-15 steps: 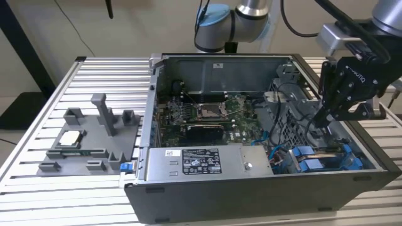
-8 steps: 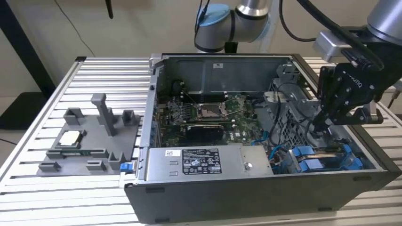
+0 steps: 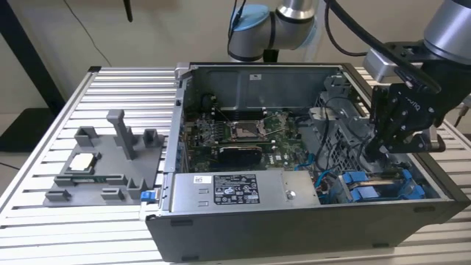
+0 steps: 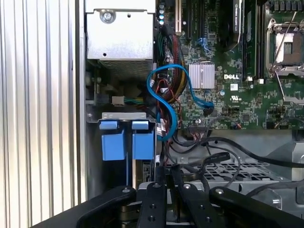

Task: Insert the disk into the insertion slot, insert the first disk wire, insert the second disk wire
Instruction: 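Insert the second disk wire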

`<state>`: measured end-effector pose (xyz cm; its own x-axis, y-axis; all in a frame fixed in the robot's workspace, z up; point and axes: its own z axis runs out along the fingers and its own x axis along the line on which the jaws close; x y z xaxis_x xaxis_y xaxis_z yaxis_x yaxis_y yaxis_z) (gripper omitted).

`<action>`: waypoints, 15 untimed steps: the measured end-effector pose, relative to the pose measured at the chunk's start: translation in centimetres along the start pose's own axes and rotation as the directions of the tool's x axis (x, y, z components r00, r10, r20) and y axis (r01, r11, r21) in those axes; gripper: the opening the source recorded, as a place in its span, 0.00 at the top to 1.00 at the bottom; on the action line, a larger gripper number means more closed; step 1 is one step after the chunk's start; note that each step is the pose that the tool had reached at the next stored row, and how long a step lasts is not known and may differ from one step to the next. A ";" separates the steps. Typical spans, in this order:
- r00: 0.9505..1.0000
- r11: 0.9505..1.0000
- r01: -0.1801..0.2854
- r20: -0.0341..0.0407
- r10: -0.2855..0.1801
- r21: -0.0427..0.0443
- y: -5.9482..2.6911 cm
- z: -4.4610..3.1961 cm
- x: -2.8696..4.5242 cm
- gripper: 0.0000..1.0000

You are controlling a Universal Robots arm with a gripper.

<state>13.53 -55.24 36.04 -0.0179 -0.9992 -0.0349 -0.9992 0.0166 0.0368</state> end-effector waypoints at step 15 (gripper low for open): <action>1.000 1.000 0.000 -0.006 0.000 0.003 -0.02 0.66 0.02 0.84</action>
<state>13.53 -55.24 35.38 -0.0178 -0.9994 -0.0290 -0.9993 0.0168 0.0340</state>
